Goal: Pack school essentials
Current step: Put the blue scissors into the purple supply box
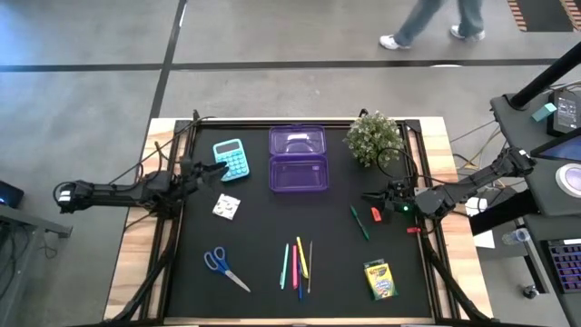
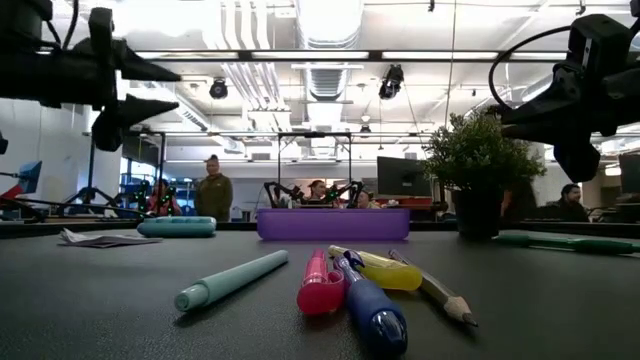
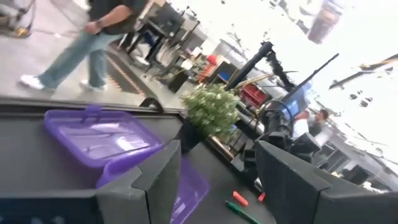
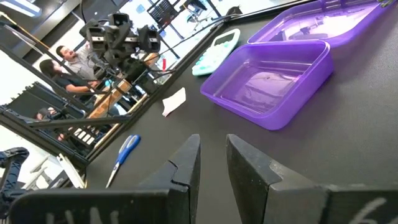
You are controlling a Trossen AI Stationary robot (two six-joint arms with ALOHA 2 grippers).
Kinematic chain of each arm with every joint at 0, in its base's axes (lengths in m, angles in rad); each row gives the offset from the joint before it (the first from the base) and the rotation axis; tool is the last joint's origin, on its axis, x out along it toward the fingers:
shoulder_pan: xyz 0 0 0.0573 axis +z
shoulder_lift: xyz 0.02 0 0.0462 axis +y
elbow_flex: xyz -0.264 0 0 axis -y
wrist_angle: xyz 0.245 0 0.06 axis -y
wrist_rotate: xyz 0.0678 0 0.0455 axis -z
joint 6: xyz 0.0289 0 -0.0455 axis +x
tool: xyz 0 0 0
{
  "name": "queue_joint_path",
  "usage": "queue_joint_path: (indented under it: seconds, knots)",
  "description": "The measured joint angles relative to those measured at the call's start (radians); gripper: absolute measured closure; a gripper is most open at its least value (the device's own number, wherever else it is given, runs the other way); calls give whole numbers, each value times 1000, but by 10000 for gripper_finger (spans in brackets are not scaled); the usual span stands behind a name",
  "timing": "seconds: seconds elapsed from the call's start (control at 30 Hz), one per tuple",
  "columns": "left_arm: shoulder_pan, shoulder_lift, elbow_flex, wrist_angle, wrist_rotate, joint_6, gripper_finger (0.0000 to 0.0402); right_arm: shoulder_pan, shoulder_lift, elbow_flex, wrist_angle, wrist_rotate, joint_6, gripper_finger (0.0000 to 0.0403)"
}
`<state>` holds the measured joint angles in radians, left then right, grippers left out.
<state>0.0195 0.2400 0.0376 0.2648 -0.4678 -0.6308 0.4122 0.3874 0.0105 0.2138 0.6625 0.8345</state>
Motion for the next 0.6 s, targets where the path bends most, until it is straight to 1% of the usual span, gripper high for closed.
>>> queue_joint_path:
  seconds: [0.1, 0.17, 0.33, 0.37, 0.5, 0.6]
  knots:
    - [0, 0, 0, 18, 7, 4, 210, 0, 0, 0, 0, 0, 0, 335]
    - [0, 0, 0, 43, -6, -15, 210, 0, 0, 0, 0, 0, 0, 335]
    - [0, 1, 0, 190, -19, -18, 210, 0, 0, 0, 0, 0, 0, 335]
    - [0, 0, 0, 222, -1, -18, 210, 0, 0, 0, 0, 0, 0, 335]
    - [0, 10, 2, 352, 133, -19, 210, 0, 0, 0, 0, 0, 0, 335]
    - [0, 29, 38, 342, 193, -8, 210, 0, 0, 0, 0, 0, 0, 335]
